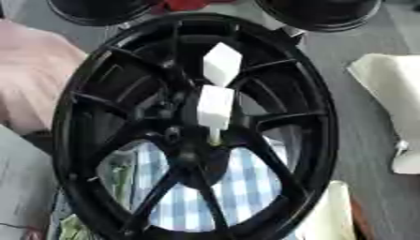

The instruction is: Pull the pin out of the wheel hub.

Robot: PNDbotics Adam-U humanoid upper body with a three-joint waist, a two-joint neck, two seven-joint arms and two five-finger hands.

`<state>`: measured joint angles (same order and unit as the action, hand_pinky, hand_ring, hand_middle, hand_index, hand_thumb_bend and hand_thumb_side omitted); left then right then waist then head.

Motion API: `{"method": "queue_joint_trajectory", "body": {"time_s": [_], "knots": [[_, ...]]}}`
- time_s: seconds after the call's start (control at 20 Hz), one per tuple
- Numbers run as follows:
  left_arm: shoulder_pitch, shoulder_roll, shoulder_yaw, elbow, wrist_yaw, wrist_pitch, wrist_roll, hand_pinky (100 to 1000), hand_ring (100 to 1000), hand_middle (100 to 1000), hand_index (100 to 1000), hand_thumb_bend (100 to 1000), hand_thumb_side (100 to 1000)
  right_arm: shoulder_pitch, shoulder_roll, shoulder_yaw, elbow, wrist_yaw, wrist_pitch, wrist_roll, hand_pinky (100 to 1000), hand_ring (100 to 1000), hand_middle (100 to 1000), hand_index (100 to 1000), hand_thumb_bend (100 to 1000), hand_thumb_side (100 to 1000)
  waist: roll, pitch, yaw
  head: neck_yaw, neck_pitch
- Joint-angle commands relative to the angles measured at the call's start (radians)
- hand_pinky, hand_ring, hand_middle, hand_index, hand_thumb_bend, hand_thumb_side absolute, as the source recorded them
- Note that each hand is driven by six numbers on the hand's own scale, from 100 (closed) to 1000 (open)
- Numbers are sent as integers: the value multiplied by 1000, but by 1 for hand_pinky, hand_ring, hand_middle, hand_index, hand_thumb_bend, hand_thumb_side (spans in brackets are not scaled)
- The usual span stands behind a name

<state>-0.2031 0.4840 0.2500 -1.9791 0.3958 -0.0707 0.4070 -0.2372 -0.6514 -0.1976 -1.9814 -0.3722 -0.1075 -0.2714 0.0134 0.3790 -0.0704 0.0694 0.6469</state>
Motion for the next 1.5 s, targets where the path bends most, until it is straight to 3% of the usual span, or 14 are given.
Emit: {"method": "queue_joint_trajectory", "body": {"time_s": [0.05, 0.2, 0.4, 0.7, 0.9, 1.2, 1.5], "knots": [[-4, 16, 4, -19, 5, -3, 0, 755, 753, 659, 756, 239, 768, -5, -20, -14, -19, -3, 0, 0, 872, 748, 659, 736, 100, 632, 0, -17, -1, 3, -16], [-4, 17, 4, -19, 4, -3, -1, 755, 753, 659, 756, 238, 768, -9, -32, -15, -19, 0, -2, 0, 871, 749, 660, 738, 100, 611, 0, -17, -1, 5, -13], [-2, 22, 4, -19, 2, -3, -1, 755, 754, 659, 756, 236, 767, -28, -115, -6, -19, 22, -12, 27, 864, 758, 671, 744, 100, 545, -2, -19, 0, 5, -11], [2, 33, 3, -21, -2, -1, -1, 755, 754, 660, 757, 235, 767, -81, -322, 14, -19, 145, -34, 121, 841, 770, 686, 761, 100, 351, -10, -22, -1, 9, -7], [3, 41, 0, -21, -4, 0, -2, 755, 755, 660, 757, 232, 769, -141, -456, 38, -19, 181, -62, 187, 830, 774, 692, 768, 100, 285, -19, -22, -1, 9, -9], [4, 50, 1, -21, -7, -1, -2, 754, 756, 660, 757, 231, 771, -234, -613, 92, -19, 198, -99, 352, 825, 793, 714, 784, 100, 291, -33, -13, 8, 8, -16], [-3, 58, -3, -21, -8, -1, -7, 754, 756, 660, 757, 229, 773, -335, -677, 163, -19, 200, -115, 519, 832, 811, 734, 795, 100, 324, -47, -2, 23, 1, -25]]}}
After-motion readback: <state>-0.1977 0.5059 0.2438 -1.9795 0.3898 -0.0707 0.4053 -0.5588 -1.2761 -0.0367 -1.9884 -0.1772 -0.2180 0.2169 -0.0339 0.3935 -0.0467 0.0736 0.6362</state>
